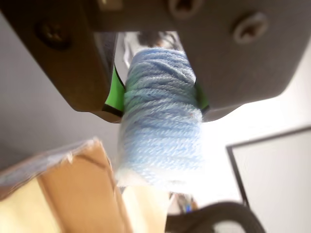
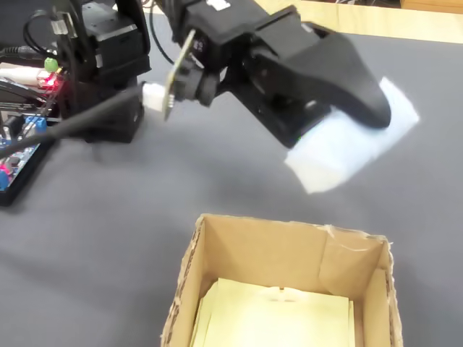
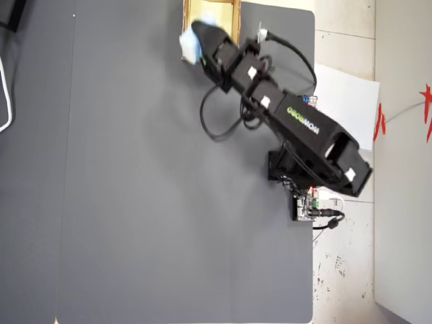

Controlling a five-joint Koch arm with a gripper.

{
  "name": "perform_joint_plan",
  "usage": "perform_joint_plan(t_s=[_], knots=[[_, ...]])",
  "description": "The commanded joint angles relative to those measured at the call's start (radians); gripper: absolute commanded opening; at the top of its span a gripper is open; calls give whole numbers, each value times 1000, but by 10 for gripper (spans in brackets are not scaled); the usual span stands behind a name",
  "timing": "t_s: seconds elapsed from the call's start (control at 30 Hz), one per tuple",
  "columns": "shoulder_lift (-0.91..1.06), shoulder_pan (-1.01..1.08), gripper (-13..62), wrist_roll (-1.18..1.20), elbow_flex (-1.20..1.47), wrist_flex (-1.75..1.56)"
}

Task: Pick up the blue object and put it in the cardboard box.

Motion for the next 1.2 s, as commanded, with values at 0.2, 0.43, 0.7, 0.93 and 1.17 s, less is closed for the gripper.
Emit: perform_joint_plan(t_s=[0.2, 0.43, 0.7, 0.93, 1.17], knots=[[-29, 124, 150, -152, -249, 221], [-91, 153, 148, -209, -290, 368], [-149, 167, 268, -216, -304, 345], [-158, 195, 308, -212, -330, 284], [-38, 41, 309, 9, -239, 115]])
